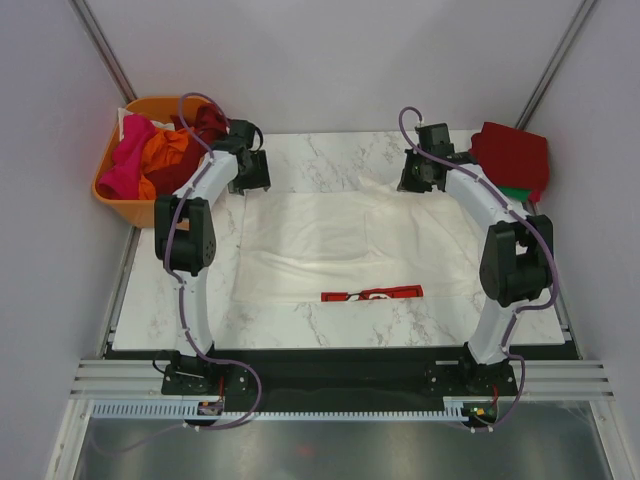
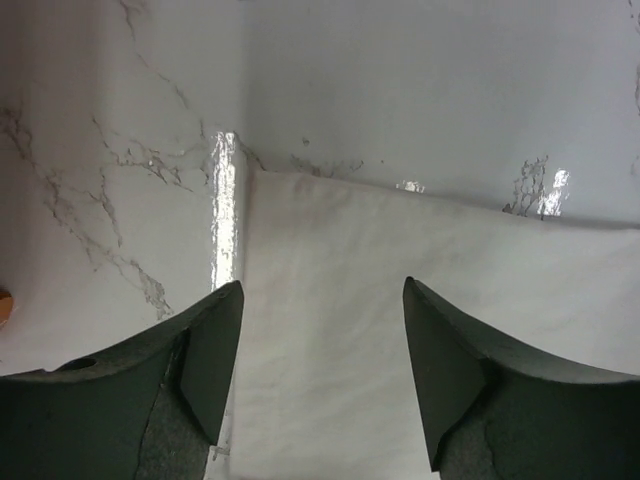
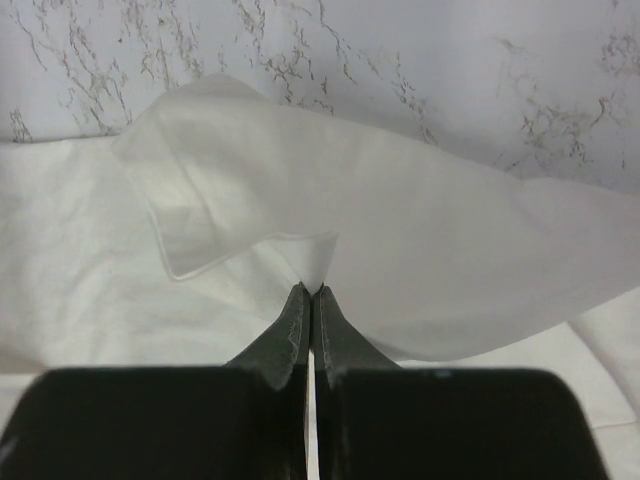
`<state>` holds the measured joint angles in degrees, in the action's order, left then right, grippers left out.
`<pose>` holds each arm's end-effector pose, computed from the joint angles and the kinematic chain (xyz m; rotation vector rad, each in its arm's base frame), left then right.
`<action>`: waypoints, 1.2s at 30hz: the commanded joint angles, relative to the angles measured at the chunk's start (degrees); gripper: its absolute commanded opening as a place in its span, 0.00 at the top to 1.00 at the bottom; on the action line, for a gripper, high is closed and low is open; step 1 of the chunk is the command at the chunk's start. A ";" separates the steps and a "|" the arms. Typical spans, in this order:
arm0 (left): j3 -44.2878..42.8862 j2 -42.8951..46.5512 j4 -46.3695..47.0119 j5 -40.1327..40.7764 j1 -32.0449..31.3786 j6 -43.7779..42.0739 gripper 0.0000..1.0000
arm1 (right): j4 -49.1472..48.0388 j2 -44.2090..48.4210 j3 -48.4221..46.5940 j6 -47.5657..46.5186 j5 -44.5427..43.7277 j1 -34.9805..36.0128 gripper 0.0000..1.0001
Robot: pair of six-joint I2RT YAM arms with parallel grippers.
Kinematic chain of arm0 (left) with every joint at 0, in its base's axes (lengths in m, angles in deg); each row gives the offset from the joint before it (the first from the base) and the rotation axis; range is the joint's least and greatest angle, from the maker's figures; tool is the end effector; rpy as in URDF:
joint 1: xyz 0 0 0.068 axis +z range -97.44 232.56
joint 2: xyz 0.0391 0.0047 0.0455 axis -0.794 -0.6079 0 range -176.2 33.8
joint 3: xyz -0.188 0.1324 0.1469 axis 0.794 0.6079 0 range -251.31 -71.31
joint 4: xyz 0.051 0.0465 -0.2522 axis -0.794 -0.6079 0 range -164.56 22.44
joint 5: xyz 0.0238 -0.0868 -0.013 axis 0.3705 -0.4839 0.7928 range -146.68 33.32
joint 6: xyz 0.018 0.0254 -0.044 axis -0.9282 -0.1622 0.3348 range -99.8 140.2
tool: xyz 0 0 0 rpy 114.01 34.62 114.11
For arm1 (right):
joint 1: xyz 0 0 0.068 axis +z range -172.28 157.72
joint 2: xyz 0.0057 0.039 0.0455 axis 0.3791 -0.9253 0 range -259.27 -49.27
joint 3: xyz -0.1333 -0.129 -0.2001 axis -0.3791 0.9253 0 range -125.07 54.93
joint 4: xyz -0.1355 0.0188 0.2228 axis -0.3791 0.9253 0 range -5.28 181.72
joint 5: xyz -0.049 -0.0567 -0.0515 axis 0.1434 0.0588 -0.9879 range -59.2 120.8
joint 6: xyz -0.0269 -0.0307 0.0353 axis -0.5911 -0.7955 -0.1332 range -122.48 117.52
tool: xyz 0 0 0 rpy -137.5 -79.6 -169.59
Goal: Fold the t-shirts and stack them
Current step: Fold the tshirt
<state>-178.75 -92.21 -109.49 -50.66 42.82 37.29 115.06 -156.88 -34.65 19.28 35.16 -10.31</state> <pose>0.4743 -0.0776 0.2108 -0.2037 2.6094 -0.0261 0.4144 0.0906 0.2645 0.1732 2.4378 0.3586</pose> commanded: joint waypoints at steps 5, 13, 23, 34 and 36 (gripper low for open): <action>-3.56 -4.41 0.18 0.48 2.27 -2.14 0.31 | -2.93 4.87 3.44 -0.31 0.91 0.25 1.00; -7.43 -9.59 0.10 -0.57 3.32 -1.35 0.34 | -2.57 7.50 5.82 -1.45 0.21 0.25 1.00; -8.40 -12.50 0.10 -2.24 3.94 -1.61 0.88 | -2.31 9.79 7.67 -1.81 -0.14 0.34 1.00; -3.23 -3.02 0.10 -1.72 3.94 -2.49 0.98 | 0.58 14.08 4.76 -1.11 -3.48 0.07 1.00; -0.51 0.76 0.10 -1.45 3.94 -2.06 0.98 | 1.03 15.76 5.64 -1.10 -3.74 0.08 1.00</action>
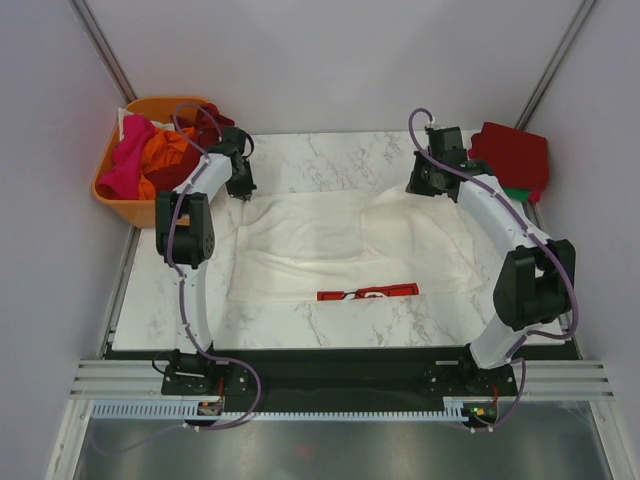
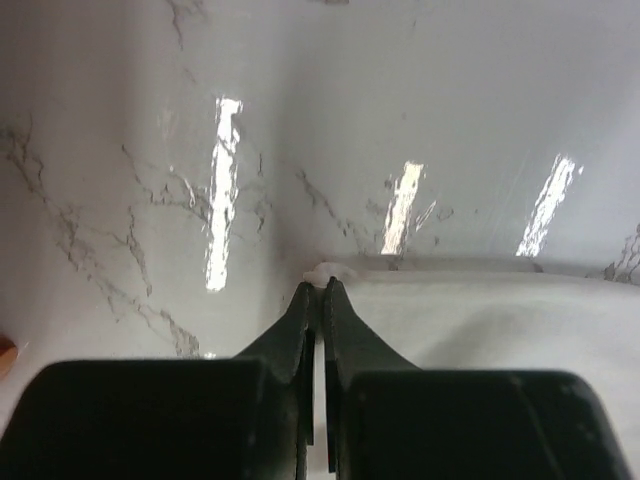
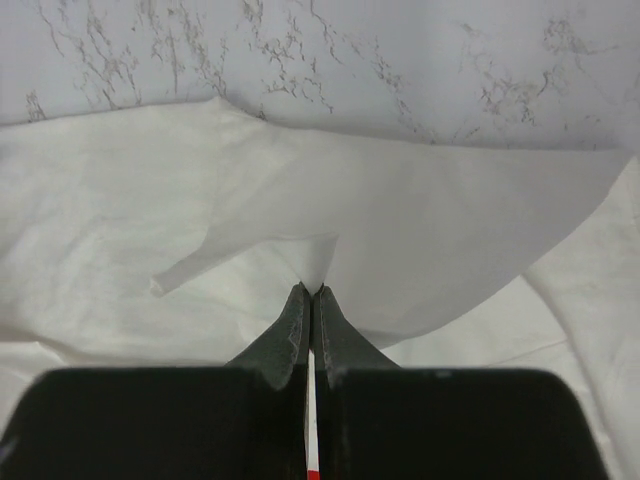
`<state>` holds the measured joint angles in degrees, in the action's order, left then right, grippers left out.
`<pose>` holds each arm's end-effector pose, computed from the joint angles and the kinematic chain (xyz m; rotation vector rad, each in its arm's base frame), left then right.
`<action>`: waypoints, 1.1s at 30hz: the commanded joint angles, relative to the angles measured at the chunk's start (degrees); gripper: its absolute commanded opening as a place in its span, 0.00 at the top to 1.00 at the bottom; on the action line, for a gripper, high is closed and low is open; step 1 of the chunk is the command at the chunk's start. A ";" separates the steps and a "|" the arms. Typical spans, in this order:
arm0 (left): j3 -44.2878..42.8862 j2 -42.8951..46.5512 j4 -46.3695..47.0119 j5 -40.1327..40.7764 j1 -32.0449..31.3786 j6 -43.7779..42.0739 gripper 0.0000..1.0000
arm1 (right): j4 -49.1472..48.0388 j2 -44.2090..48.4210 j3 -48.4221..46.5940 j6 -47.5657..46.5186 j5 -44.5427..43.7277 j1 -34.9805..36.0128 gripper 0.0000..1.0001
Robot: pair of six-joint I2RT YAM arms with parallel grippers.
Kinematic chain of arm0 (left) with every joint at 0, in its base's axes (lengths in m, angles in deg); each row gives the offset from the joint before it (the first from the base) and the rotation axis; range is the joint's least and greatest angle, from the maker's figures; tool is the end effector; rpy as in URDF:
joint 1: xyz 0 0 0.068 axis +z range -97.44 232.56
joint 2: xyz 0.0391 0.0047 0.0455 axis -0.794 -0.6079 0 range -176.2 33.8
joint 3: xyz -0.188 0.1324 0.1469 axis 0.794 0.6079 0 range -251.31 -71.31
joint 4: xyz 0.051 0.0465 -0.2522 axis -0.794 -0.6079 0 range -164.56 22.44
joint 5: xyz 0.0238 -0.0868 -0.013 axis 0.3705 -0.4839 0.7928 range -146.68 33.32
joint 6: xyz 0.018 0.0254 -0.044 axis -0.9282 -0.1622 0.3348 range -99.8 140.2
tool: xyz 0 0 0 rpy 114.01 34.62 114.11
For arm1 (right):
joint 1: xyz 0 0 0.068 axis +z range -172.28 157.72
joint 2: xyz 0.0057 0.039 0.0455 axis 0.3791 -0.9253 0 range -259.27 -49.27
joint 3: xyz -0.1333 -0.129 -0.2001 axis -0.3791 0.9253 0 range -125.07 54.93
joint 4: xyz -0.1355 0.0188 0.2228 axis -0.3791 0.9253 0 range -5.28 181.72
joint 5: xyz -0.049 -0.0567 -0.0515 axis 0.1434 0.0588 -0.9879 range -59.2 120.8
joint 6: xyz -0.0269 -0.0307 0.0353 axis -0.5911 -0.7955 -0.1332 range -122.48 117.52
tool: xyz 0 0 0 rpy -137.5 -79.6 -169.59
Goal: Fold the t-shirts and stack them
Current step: Fold the tshirt
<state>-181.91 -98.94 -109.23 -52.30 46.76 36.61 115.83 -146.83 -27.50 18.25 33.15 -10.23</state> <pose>0.4949 -0.0475 0.1724 -0.2712 2.6650 -0.0196 0.3740 0.0813 0.2900 0.1619 2.3955 0.3193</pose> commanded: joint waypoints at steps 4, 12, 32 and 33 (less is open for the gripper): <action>7.32 13.56 -0.17 0.72 0.00 -0.50 0.98 | 1.14 11.67 2.44 -0.34 -1.73 -0.01 1.00; 17.34 26.20 -0.17 2.03 0.00 0.65 0.98 | 4.48 21.88 8.51 0.97 -6.39 0.07 1.00; 44.50 49.95 -0.52 0.45 -0.17 2.58 0.98 | 10.72 42.53 25.39 3.70 -9.38 -0.01 1.00; 46.34 51.35 -0.78 0.28 -0.17 2.67 0.98 | 11.07 43.15 26.00 4.05 -9.47 -0.01 1.00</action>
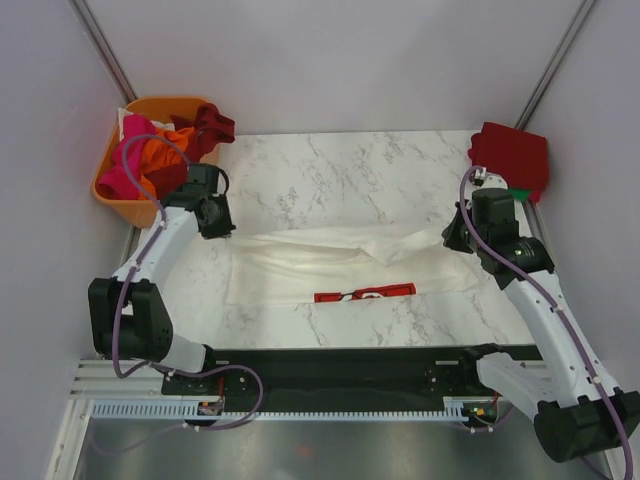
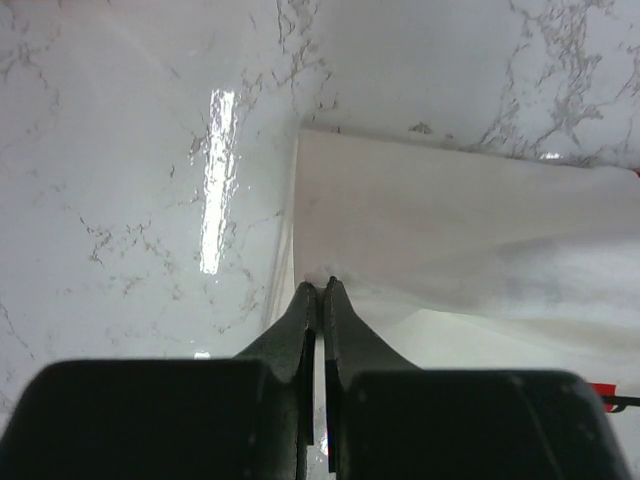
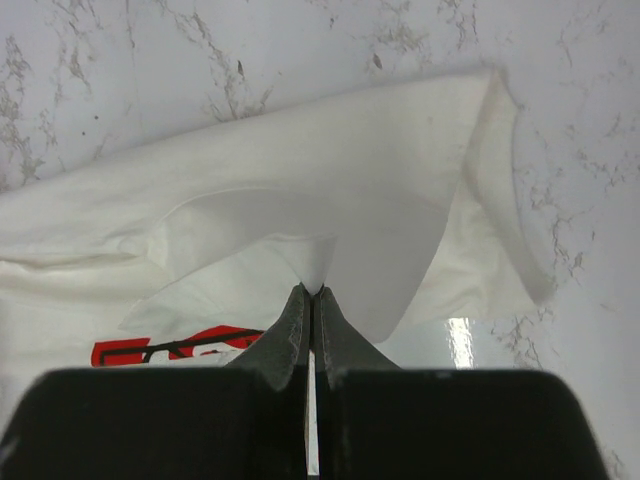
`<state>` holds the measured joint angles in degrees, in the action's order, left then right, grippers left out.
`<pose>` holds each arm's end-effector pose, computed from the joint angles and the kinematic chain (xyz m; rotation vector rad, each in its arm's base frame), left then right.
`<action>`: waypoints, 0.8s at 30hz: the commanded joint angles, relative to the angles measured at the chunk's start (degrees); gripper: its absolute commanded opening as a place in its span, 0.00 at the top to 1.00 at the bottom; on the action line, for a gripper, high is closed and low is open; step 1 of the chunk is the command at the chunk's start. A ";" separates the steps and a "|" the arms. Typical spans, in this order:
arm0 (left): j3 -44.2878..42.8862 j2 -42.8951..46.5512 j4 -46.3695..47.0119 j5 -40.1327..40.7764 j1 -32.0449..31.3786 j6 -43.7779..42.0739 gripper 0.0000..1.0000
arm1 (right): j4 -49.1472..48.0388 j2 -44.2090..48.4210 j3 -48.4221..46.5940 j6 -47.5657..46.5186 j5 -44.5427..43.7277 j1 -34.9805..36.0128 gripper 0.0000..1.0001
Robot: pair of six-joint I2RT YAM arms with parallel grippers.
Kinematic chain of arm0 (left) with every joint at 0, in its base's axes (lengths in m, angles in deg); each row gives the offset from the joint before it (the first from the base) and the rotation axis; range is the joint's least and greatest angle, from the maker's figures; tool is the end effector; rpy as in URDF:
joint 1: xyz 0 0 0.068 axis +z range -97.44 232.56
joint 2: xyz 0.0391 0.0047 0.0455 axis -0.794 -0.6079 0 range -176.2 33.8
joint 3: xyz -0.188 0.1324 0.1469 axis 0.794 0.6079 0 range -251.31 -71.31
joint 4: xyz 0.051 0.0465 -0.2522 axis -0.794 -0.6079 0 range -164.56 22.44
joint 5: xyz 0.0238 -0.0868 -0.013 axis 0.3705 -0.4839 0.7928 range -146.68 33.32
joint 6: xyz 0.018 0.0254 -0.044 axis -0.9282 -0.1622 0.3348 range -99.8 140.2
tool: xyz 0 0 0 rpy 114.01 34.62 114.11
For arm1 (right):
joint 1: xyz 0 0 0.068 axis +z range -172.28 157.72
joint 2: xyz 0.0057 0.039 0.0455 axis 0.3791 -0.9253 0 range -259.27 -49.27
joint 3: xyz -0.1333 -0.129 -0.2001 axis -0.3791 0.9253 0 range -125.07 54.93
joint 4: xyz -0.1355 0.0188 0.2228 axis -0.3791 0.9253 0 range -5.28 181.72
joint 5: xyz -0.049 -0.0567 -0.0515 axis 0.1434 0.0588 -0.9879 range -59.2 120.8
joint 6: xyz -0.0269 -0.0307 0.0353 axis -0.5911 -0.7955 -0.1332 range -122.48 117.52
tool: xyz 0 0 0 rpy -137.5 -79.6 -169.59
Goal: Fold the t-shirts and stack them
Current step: Fold the tshirt
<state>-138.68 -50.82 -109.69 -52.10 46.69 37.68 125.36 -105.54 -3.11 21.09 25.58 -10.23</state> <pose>0.3016 -0.0281 0.2668 -0.2914 2.5860 -0.0423 0.1979 0.0389 0.3319 0.2752 2.2395 0.2322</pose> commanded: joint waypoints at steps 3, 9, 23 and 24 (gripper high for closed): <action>6.54 5.07 -0.76 -0.18 -0.11 2.30 0.98 | 2.33 5.11 4.25 2.26 -1.91 0.07 1.00; 10.77 8.15 -3.04 -2.38 -0.19 3.62 0.98 | 4.00 10.65 8.90 5.77 -1.38 0.07 1.00; 10.25 3.06 -11.82 -3.87 -4.24 6.43 0.98 | 6.38 22.87 16.38 19.93 -1.56 -0.10 1.00; 10.25 2.62 -12.18 -5.70 -4.76 6.43 0.98 | 6.29 22.79 16.90 20.11 -1.82 0.07 1.00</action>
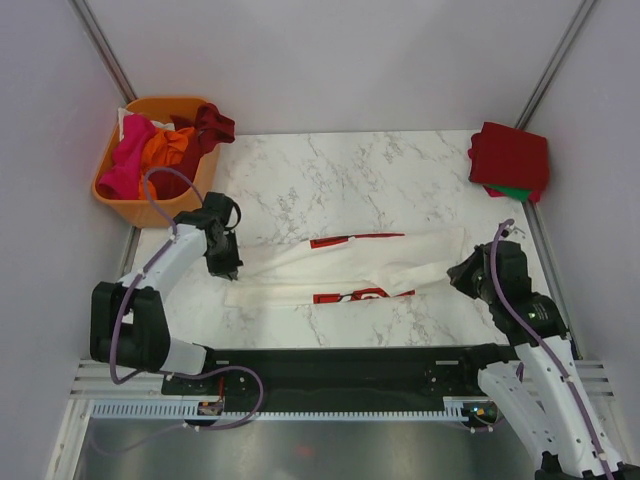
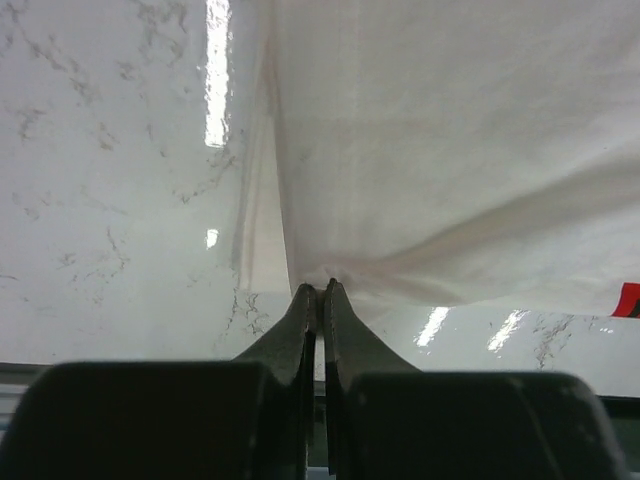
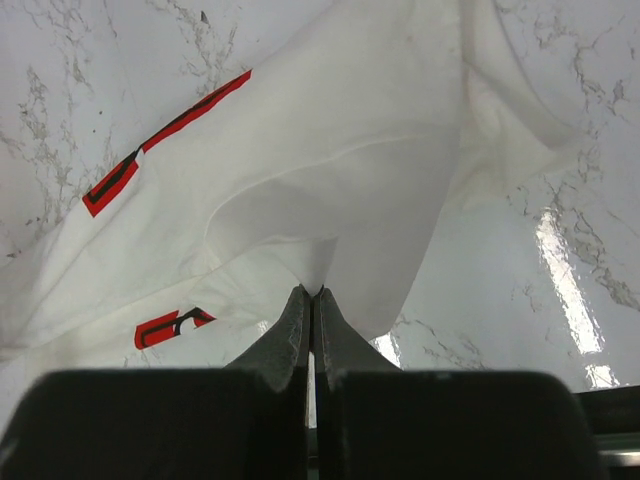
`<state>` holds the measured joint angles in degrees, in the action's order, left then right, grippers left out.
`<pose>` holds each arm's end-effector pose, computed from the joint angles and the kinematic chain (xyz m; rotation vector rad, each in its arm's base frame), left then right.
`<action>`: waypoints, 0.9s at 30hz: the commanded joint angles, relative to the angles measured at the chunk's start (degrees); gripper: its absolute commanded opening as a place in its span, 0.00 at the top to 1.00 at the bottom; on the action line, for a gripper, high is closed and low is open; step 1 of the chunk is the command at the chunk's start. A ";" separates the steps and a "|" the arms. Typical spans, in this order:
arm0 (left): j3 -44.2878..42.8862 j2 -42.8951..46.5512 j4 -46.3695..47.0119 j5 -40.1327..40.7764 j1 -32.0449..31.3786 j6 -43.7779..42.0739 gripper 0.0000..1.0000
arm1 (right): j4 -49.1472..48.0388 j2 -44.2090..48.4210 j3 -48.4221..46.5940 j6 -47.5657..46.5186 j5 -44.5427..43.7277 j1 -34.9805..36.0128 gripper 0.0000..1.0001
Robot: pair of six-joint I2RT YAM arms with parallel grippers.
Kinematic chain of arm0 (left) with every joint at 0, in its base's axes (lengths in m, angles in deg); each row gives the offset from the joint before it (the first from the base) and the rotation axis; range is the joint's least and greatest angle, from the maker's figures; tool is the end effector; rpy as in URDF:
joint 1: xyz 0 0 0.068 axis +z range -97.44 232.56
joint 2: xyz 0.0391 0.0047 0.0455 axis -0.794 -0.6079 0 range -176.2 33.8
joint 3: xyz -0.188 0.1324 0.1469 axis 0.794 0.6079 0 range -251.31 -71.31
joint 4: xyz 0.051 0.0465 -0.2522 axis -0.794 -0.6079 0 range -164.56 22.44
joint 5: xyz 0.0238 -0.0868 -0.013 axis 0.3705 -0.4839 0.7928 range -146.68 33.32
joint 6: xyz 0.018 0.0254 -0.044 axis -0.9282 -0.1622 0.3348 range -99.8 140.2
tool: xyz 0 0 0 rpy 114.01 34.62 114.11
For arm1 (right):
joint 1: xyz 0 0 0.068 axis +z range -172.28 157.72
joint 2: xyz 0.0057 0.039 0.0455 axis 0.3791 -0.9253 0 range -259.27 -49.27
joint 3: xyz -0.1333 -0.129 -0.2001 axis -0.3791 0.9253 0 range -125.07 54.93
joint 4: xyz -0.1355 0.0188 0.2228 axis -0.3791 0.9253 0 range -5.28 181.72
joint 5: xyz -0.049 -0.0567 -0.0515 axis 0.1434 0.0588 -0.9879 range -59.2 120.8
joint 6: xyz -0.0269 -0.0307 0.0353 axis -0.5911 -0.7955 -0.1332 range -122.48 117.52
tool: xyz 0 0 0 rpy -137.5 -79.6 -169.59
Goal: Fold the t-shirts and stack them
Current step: Fold the tshirt
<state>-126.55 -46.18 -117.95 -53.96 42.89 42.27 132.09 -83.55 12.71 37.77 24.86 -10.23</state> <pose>0.2466 -0.0403 0.2196 -0.3196 2.8611 -0.0371 0.1189 0.0216 0.2859 0.6097 2.1984 0.3686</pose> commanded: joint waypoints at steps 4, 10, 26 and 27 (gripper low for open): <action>-1.62 -2.54 -4.45 -6.15 -0.96 0.79 0.98 | -4.56 -2.78 2.05 1.77 -1.18 -0.01 0.94; -2.41 -4.83 -4.89 -2.99 -0.96 0.87 0.98 | -11.41 -18.23 -1.37 -0.26 -4.43 -0.01 0.93; -2.68 -11.07 -4.28 1.06 -1.58 1.14 0.98 | -21.71 -52.46 -15.09 -1.66 -6.03 -8.89 0.79; -2.68 -11.42 -4.36 0.88 -1.84 1.05 0.97 | -21.71 -52.29 -14.74 -2.27 -5.67 -8.89 0.65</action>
<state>-127.73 -57.39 -121.47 -54.63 41.60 42.29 112.81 -136.29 0.69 36.94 19.29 -18.93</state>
